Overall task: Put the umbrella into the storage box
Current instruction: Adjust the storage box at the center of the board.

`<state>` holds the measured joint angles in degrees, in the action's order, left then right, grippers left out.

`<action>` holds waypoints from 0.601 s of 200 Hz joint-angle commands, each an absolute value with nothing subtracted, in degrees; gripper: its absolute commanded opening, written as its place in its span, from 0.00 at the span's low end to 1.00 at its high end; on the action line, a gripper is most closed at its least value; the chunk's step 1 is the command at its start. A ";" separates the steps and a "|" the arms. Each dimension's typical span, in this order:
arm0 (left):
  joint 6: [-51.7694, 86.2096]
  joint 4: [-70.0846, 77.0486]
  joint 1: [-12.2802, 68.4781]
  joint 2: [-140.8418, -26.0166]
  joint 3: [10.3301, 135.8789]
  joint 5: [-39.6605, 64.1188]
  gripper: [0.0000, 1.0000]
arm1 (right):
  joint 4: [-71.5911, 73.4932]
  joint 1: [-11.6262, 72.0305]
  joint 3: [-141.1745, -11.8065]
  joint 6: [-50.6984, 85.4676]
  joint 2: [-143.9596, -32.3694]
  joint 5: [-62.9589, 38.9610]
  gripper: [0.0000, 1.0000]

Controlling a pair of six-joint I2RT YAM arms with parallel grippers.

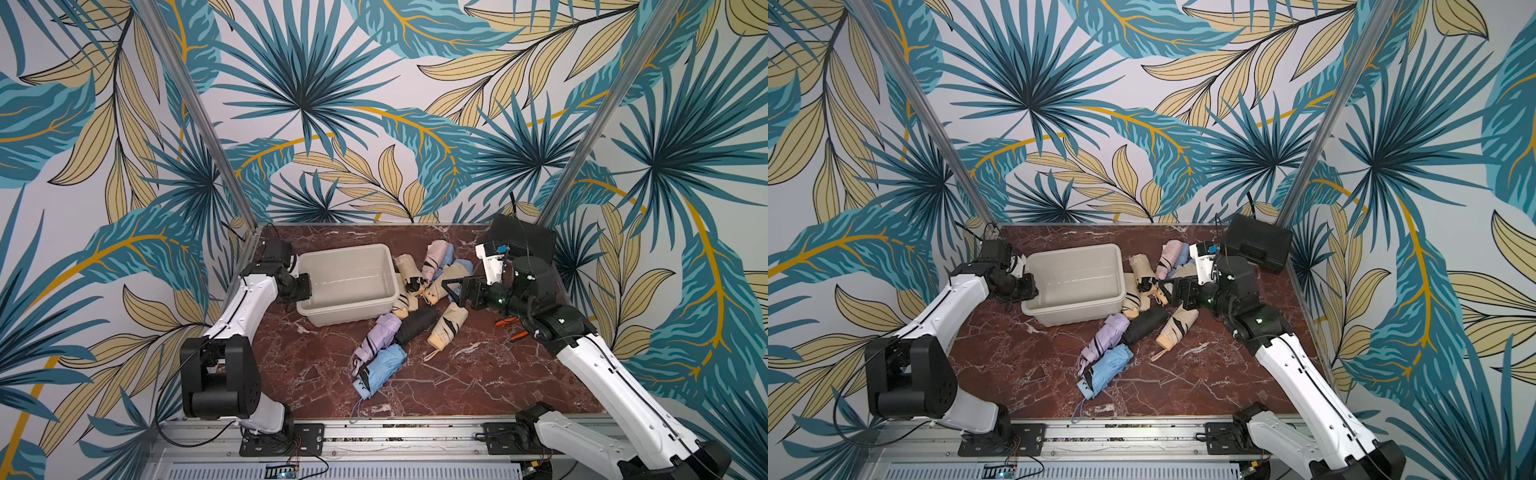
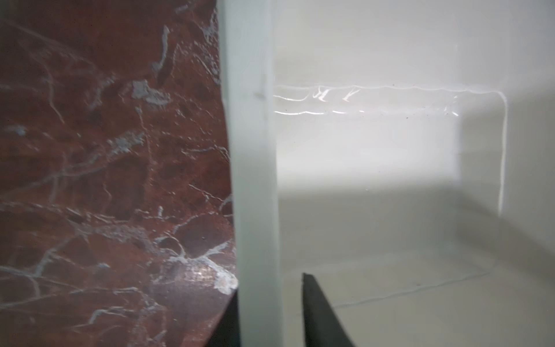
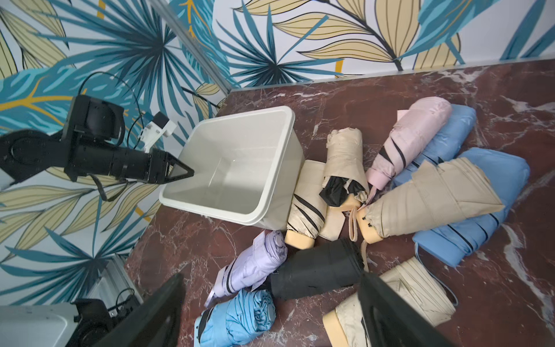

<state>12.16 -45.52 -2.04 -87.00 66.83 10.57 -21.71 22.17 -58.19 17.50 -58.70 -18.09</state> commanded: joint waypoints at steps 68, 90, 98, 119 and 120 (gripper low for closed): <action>21.77 -38.36 -2.18 -76.23 63.24 8.14 0.87 | -24.80 33.87 -63.61 -7.05 -64.84 -31.85 0.92; 29.41 -32.15 -2.88 -70.30 57.60 7.52 0.91 | -24.94 38.41 -63.72 -14.62 -66.99 -32.23 0.92; 31.73 -30.37 -3.22 -68.23 55.56 7.55 0.90 | -25.47 40.12 -63.93 -17.40 -67.98 -32.08 0.92; 36.09 -26.57 -3.91 -63.74 51.03 7.06 0.92 | -29.47 44.79 -65.09 -27.45 -71.53 -31.35 0.92; 36.20 -26.42 -3.93 -63.56 50.83 6.96 0.92 | -29.63 45.03 -65.15 -27.83 -71.67 -31.19 0.92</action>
